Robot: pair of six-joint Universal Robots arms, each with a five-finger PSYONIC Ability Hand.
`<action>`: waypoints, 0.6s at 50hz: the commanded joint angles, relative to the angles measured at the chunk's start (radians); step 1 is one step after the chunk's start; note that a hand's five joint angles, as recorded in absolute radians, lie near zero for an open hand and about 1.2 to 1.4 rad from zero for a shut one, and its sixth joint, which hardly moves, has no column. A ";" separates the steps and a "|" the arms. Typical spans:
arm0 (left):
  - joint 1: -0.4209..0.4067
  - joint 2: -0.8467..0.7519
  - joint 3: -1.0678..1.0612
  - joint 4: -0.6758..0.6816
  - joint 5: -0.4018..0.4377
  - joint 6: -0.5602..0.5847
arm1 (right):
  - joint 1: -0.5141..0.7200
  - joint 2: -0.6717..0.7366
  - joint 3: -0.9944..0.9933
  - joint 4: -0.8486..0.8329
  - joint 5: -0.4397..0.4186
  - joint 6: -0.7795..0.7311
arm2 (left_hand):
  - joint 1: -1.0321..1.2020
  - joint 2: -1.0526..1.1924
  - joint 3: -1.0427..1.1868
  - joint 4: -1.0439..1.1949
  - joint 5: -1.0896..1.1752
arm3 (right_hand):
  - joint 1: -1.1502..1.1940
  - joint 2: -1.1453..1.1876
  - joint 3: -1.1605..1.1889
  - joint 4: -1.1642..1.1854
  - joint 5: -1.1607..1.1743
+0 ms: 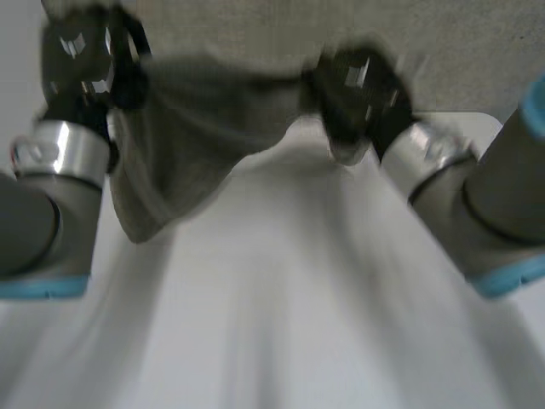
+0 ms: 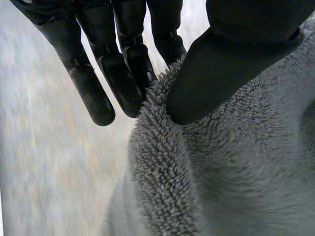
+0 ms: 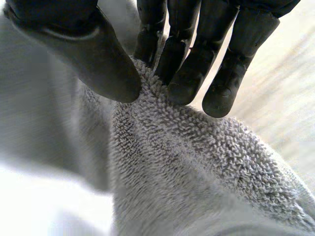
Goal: Fold the towel.
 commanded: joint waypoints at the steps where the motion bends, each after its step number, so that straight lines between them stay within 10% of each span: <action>1: 0.010 -0.021 -0.224 -0.014 0.005 0.032 | 0.000 0.072 0.173 0.284 -0.059 -0.316 | 0.236 0.179 0.180 0.178 0.198 | 0.065 0.085 0.058 0.062 0.066; 4: 0.013 -0.039 -0.305 -0.055 0.005 0.092 | 0.000 0.079 0.243 0.315 -0.056 -0.423 | 0.236 0.179 0.180 0.178 0.198 | 0.065 0.085 0.058 0.062 0.066; 10: 0.013 -0.036 -0.346 -0.203 0.002 0.181 | -0.014 0.044 0.300 0.227 -0.052 -0.344 | 0.236 0.179 0.180 0.178 0.198 | -0.998 -0.978 -1.005 -1.001 -0.997; 30: 0.016 0.033 -0.299 -0.264 -0.005 0.174 | -0.215 -0.059 0.398 0.123 -0.081 0.249 | 0.236 0.179 0.180 0.178 0.198 | -1.040 -1.020 -1.048 -1.044 -1.040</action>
